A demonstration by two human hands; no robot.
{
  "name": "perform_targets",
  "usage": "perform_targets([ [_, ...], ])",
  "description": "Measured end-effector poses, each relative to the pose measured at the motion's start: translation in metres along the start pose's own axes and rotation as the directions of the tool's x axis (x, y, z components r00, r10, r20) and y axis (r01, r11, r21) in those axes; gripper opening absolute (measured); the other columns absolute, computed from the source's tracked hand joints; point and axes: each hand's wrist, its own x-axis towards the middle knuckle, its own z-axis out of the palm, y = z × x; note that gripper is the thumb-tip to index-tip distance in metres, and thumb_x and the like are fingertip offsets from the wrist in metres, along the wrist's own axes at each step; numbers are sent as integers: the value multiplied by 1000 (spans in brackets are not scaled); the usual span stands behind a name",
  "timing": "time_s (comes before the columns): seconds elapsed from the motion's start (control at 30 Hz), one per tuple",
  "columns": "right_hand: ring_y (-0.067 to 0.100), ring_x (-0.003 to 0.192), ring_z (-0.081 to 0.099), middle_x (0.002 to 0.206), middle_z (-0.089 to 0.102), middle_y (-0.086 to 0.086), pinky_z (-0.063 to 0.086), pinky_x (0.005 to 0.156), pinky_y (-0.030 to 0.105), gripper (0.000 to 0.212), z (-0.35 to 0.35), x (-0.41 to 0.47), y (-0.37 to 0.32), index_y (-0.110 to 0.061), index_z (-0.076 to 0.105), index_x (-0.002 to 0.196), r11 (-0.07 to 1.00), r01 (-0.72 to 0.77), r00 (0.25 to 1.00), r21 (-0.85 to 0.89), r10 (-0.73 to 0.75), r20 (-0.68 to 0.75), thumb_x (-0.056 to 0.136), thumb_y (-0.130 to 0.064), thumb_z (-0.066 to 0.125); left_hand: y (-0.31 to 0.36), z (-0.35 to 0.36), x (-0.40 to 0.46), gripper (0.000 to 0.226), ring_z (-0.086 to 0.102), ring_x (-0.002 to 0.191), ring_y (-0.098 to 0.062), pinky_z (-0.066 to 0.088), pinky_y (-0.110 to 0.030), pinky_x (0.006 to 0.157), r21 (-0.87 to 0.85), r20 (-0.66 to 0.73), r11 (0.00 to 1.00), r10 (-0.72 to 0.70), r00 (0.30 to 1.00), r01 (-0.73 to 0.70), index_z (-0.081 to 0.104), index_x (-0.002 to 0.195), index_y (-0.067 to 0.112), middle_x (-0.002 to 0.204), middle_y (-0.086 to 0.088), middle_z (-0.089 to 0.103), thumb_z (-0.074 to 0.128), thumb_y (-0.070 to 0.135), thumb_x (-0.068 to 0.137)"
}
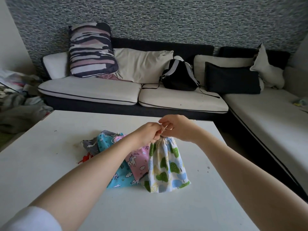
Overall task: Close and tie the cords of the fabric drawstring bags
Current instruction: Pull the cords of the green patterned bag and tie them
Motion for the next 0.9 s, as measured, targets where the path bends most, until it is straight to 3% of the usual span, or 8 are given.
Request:
perform_targets([
  [0.07, 18, 100, 60, 108, 65, 0, 48, 87, 29, 35, 2, 3, -1, -15, 61, 114, 998, 9, 999, -64, -11, -31, 81, -23, 67, 2, 0, -2, 30, 41, 54, -14, 31, -27, 54, 244, -55, 966, 101, 993, -84, 49, 75, 15, 56, 6, 49, 30, 14, 98],
  [0.17, 22, 97, 61, 100, 69, 6, 50, 85, 34, 22, 5, 4, -2, -11, 67, 102, 999, -39, 993, -6, 38, -110, 81, -20, 67, -5, -2, -4, 26, 54, 85, -23, 42, -35, 77, 691, -65, 704, 284, 957, -162, 55, 101, 5, 97, -7, 53, 33, 18, 99],
  [0.33, 25, 94, 63, 98, 71, 9, 50, 82, 35, 19, 13, 3, -4, -7, 70, 98, 998, -46, 982, -49, 36, -185, 85, -16, 60, -10, -4, -4, 26, 58, 96, -26, 44, -37, 83, 764, -86, 607, 431, 898, -218, 56, 110, 2, 110, -10, 56, 41, 19, 97],
  [0.43, 28, 89, 62, 95, 68, 9, 49, 69, 33, 21, 19, 2, -6, -12, 66, 98, 967, -110, 968, -228, 53, -244, 85, -18, 52, -10, 0, -3, 24, 59, 94, -26, 46, -37, 82, 770, -125, 601, 475, 871, -217, 59, 105, 2, 104, -12, 61, 48, 20, 94],
  [0.6, 26, 96, 58, 100, 61, 6, 30, 72, 27, 17, 31, -2, -12, -10, 57, 96, 842, -60, 954, -535, -110, -280, 90, -18, 43, -8, 5, -3, 15, 58, 87, -29, 47, -38, 77, 759, -213, 632, 470, 857, -158, 58, 93, 0, 96, -14, 61, 53, 13, 88],
  [0.7, 27, 87, 55, 98, 60, 11, 38, 67, 32, 20, 24, 0, -16, -8, 56, 93, 934, -61, 996, -352, 34, -82, 94, -16, 38, -8, 3, -4, 15, 58, 88, -27, 47, -37, 77, 737, -223, 657, 455, 862, -156, 57, 94, 1, 97, -12, 62, 50, 13, 88],
  [0.77, 23, 76, 52, 82, 57, 11, 42, 67, 34, 18, 16, 4, -14, -6, 57, 80, 985, -166, 986, 47, 164, 39, 91, -9, 43, -7, 2, -6, 15, 58, 89, -26, 47, -35, 76, 716, -226, 673, 474, 851, -185, 57, 97, 2, 98, -11, 63, 52, 13, 88],
  [0.9, 14, 53, 35, 57, 37, 2, 32, 58, 24, 23, 6, 1, 3, -12, 44, 63, 529, -369, 929, 764, 171, 329, 85, -5, 41, -5, 0, -10, 16, 60, 91, -24, 44, -30, 75, 695, -230, 671, 548, 804, -258, 59, 101, 2, 100, -11, 65, 55, 10, 88],
])
